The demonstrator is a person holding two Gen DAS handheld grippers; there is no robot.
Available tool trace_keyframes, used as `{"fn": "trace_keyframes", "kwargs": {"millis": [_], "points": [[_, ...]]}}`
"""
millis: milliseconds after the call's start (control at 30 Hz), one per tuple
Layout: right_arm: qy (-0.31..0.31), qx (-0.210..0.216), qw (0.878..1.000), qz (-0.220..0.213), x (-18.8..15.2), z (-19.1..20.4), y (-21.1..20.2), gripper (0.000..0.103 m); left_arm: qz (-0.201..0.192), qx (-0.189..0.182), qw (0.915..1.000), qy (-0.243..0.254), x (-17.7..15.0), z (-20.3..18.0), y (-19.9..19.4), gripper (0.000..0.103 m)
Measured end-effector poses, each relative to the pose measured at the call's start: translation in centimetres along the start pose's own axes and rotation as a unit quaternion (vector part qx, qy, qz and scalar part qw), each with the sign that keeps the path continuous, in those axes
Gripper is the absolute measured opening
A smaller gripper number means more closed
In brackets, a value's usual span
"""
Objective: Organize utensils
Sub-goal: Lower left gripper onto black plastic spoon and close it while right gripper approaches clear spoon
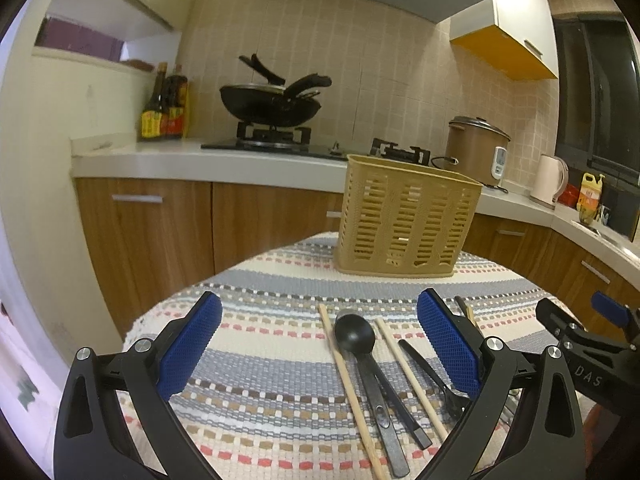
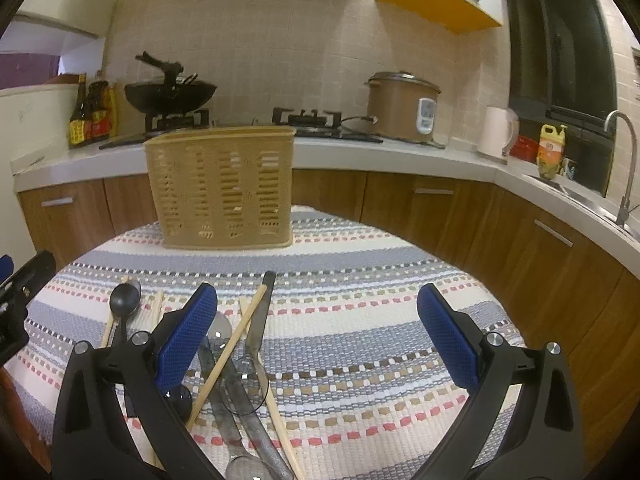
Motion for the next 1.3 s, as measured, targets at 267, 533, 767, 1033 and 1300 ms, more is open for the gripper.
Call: {"fn": "trace_keyframes", "kwargs": {"millis": [267, 533, 767, 1033, 1300], "points": [[0.035, 0.063, 0.996, 0.045, 1.1, -0.9, 0.9, 0.096, 0.15, -0.054, 0.9872, -0.005, -1.2, 0.4, 3.4, 0.071], [-0.004, 0.138, 0.973, 0.186, 1.9, 1.2, 4.3, 0.07, 0.318, -0.189, 0.9288, -0.025, -2.6, -0.6, 7.3, 0.059], [0.051, 0.192, 0.917, 0.345, -0.8, 2.2, 8.7, 0.049, 0.399, -0.173, 0.9001, -0.021, -4.3, -2.7, 10.8, 0.056], [0.082, 0.206, 0.883, 0.414, -2.5, 3.7, 10.7, 0.034, 0.427, -0.132, 0.8946, 0.002, -5.9, -3.2, 12.5, 0.056], [0.046, 0.18, 0.889, 0.418, -2.8, 5.0, 11.7, 0.017, 0.424, -0.114, 0.8982, 0.009, -6.1, -3.6, 13.7, 0.051]]}}
Point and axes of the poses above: each gripper's, at about its wrist camera, not at the fingertips, and y roughly the way its jaws point, z to its left, x to its top, the point moved 7 cm from there along y, roughly the way its jaws point, and after that the axes turned 7 degrees about -z, right-handed, at the moved point
